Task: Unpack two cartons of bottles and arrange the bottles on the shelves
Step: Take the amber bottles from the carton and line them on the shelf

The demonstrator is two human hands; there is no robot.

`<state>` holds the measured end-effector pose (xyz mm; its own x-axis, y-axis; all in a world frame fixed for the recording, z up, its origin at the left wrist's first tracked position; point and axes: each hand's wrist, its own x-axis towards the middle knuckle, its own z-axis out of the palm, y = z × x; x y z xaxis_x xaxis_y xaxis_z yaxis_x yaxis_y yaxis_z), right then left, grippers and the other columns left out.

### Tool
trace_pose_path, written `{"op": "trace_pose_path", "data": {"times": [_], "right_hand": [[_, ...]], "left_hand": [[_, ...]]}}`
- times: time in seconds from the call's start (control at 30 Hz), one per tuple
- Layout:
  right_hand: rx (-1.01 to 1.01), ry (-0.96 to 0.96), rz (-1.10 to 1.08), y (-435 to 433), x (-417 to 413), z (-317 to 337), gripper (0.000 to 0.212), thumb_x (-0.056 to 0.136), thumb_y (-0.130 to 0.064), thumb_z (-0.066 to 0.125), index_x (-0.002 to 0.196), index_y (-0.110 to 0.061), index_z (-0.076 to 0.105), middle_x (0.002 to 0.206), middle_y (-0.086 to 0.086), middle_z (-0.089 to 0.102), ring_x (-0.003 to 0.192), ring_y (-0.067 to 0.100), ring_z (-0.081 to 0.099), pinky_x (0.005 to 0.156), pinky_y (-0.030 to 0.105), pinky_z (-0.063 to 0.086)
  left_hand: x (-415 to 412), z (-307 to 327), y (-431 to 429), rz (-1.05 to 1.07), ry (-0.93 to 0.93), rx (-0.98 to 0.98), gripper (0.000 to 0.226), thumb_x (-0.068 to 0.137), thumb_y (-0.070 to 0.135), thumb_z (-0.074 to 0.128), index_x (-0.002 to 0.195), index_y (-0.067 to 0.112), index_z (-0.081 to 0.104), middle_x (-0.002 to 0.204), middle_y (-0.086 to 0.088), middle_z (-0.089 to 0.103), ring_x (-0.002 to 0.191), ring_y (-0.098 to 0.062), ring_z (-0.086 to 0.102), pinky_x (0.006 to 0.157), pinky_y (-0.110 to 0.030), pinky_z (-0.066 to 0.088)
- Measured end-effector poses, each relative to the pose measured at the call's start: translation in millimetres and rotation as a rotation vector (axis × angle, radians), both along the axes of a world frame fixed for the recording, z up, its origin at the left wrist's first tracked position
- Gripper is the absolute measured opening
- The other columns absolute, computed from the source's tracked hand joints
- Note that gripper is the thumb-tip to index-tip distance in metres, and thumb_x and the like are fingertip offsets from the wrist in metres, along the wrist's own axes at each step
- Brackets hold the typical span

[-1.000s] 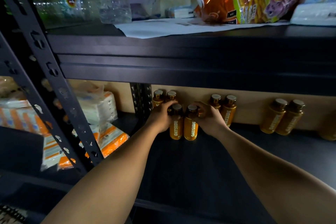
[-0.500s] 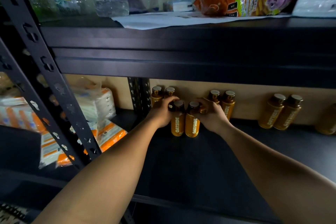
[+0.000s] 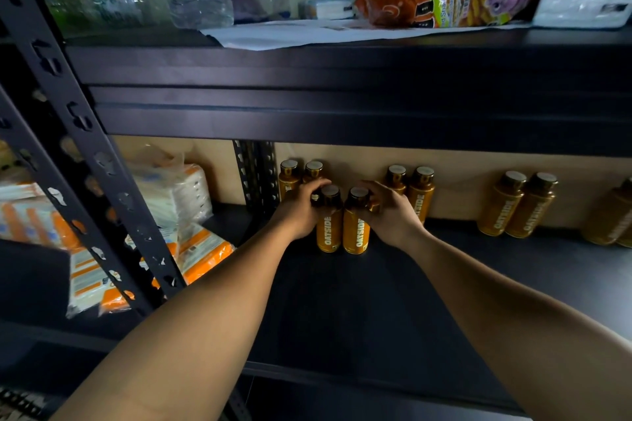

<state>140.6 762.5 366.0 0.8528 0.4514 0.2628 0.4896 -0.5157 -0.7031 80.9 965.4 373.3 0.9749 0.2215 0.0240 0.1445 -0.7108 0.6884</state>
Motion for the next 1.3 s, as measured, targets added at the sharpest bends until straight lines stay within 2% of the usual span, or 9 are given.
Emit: {"op": "trace_pose_path", "data": {"times": [0.27, 0.4, 0.57, 0.73, 0.83, 0.93, 1.03, 1.13, 1.3], "right_hand": [[-0.025, 0.001, -0.005, -0.6, 3.7, -1.6, 0.062, 0.091, -0.04, 0.074, 0.147, -0.033, 0.048, 0.14, -0.005, 0.061, 0.126, 0.015, 0.057, 0.098, 0.031, 0.051], [-0.048, -0.047, -0.003, -2.5, -0.5, -0.8, 0.062, 0.092, -0.038, 0.072, 0.149, -0.03, 0.047, 0.141, -0.003, 0.059, 0.126, 0.017, 0.057, 0.1, 0.037, 0.052], [-0.091, -0.076, -0.01, -5.5, -6.9, 3.3, 0.061, 0.094, -0.044, 0.068, 0.149, -0.032, 0.046, 0.147, -0.003, 0.055, 0.128, 0.019, 0.056, 0.101, 0.042, 0.052], [-0.11, -0.074, -0.025, -13.4, -18.4, 8.7, 0.06, 0.096, -0.046, 0.066, 0.15, -0.028, 0.046, 0.146, 0.0, 0.055, 0.125, 0.022, 0.057, 0.1, 0.043, 0.052], [-0.13, -0.111, -0.044, -20.9, -29.7, 9.5, 0.053, 0.098, -0.044, 0.063, 0.147, -0.032, 0.049, 0.138, -0.002, 0.06, 0.119, 0.021, 0.06, 0.092, 0.036, 0.053], [-0.114, -0.072, -0.079, -32.5, -51.4, 2.1, 0.041, 0.097, -0.044, 0.063, 0.137, -0.036, 0.059, 0.123, -0.007, 0.067, 0.11, 0.016, 0.064, 0.086, 0.036, 0.054], [-0.209, 0.113, -0.049, -48.4, -76.3, -5.5, 0.039, 0.095, -0.045, 0.066, 0.131, -0.031, 0.062, 0.114, -0.008, 0.067, 0.107, 0.014, 0.064, 0.091, 0.039, 0.055], [-0.51, 0.329, 0.13, -69.9, -102.4, -0.3, 0.053, 0.094, -0.052, 0.066, 0.14, -0.029, 0.056, 0.127, -0.004, 0.064, 0.11, 0.013, 0.061, 0.092, 0.033, 0.049], [-0.559, 0.411, 0.222, -124.6, -165.5, -2.3, 0.056, 0.093, -0.055, 0.065, 0.143, -0.036, 0.051, 0.122, -0.011, 0.065, 0.109, 0.007, 0.061, 0.097, 0.03, 0.047]], "left_hand": [[-3.0, 2.2, -2.4, 0.003, -0.028, -0.011, 0.068, 0.096, 0.036, 0.064, 0.154, 0.04, 0.029, 0.16, -0.003, 0.032, 0.128, -0.024, 0.051, 0.069, -0.023, 0.043], [-8.8, 2.7, -4.4, 0.009, -0.039, 0.044, 0.072, 0.095, 0.039, 0.064, 0.155, 0.039, 0.025, 0.155, -0.006, 0.038, 0.116, -0.021, 0.055, 0.066, -0.022, 0.043], [-21.7, 0.9, -3.8, 0.007, -0.05, 0.041, 0.075, 0.095, 0.037, 0.066, 0.157, 0.036, 0.023, 0.157, -0.005, 0.039, 0.136, -0.026, 0.048, 0.097, -0.035, 0.047], [-33.2, 4.3, -5.3, 0.044, -0.076, 0.036, 0.073, 0.094, 0.038, 0.067, 0.156, 0.036, 0.028, 0.155, -0.003, 0.041, 0.138, -0.024, 0.045, 0.103, -0.037, 0.043], [-42.0, 1.4, -5.4, 0.065, -0.108, 0.045, 0.061, 0.094, 0.042, 0.066, 0.149, 0.032, 0.041, 0.146, -0.002, 0.052, 0.129, -0.021, 0.054, 0.1, -0.038, 0.049], [-58.1, -5.6, -12.2, 0.081, -0.144, 0.042, 0.033, 0.095, 0.042, 0.065, 0.122, 0.024, 0.063, 0.114, 0.002, 0.066, 0.101, -0.012, 0.063, 0.082, -0.031, 0.053], [-73.2, -7.4, -29.3, -0.087, 0.052, 0.123, 0.025, 0.093, 0.036, 0.069, 0.113, 0.022, 0.066, 0.107, 0.006, 0.065, 0.1, -0.012, 0.062, 0.086, -0.033, 0.052], [-93.9, 7.6, -55.8, -0.336, 0.388, 0.192, 0.049, 0.089, 0.04, 0.074, 0.133, 0.025, 0.058, 0.108, 0.007, 0.06, 0.096, -0.011, 0.061, 0.085, -0.031, 0.05], [-150.9, 8.9, -101.7, -0.375, 0.359, 0.211, 0.061, 0.089, 0.053, 0.069, 0.143, 0.033, 0.049, 0.123, 0.006, 0.062, 0.107, -0.011, 0.06, 0.085, -0.029, 0.049]]}}
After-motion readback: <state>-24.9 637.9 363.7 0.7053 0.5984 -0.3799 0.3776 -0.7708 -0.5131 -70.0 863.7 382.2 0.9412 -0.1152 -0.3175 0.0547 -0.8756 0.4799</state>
